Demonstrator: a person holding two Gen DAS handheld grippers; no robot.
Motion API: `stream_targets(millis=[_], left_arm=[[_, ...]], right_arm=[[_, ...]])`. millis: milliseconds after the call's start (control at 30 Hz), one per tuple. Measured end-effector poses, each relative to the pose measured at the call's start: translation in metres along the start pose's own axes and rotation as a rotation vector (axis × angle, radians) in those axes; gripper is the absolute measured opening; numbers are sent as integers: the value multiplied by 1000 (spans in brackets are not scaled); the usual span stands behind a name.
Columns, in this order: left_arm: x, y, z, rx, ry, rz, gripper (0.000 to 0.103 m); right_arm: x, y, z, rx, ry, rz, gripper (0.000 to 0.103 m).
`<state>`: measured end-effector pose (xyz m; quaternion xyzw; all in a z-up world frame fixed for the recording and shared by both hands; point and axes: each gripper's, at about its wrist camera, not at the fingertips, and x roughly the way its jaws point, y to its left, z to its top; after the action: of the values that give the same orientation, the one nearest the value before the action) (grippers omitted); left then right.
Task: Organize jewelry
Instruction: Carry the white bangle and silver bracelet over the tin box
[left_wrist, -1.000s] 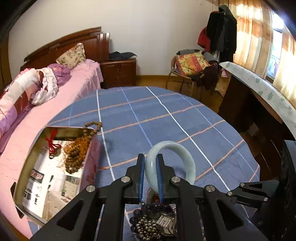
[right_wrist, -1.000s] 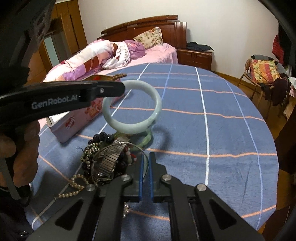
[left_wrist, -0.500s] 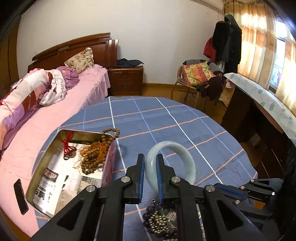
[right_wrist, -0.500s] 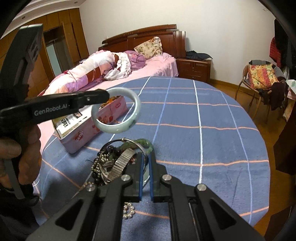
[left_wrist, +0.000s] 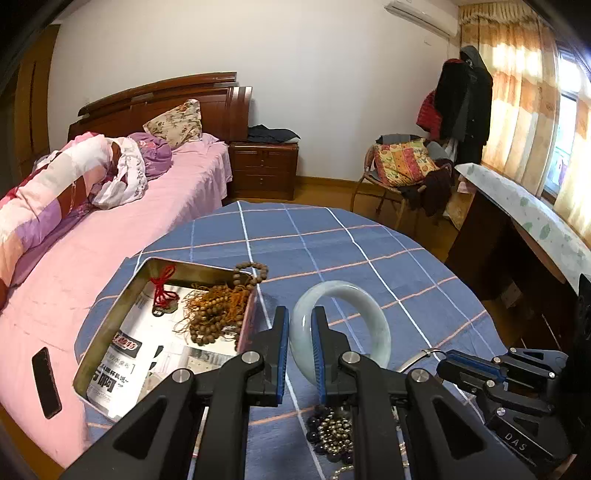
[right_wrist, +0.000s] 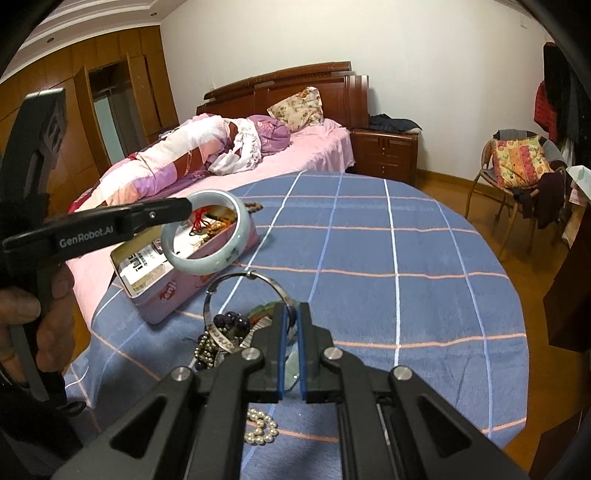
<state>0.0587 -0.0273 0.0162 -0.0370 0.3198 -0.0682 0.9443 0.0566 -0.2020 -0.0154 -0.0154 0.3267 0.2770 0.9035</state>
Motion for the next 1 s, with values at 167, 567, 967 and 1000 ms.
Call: stream_targets(millis=[167,567,967,1000], left_arm=[[-7,13,1,-26,-12,22,11],[-15,38,0,-71,-24,37,11],[-18,56,-1,-106,-28,56,11],[-19,57,-1,-109,-28,58,11]], right_arm=[[-1,7,6,-11,-11,4,7],[3,24,21,-42,-25,20,7],[12,32,34,-69,-22,41,7],[13,33,36,-73,-22,44,7]])
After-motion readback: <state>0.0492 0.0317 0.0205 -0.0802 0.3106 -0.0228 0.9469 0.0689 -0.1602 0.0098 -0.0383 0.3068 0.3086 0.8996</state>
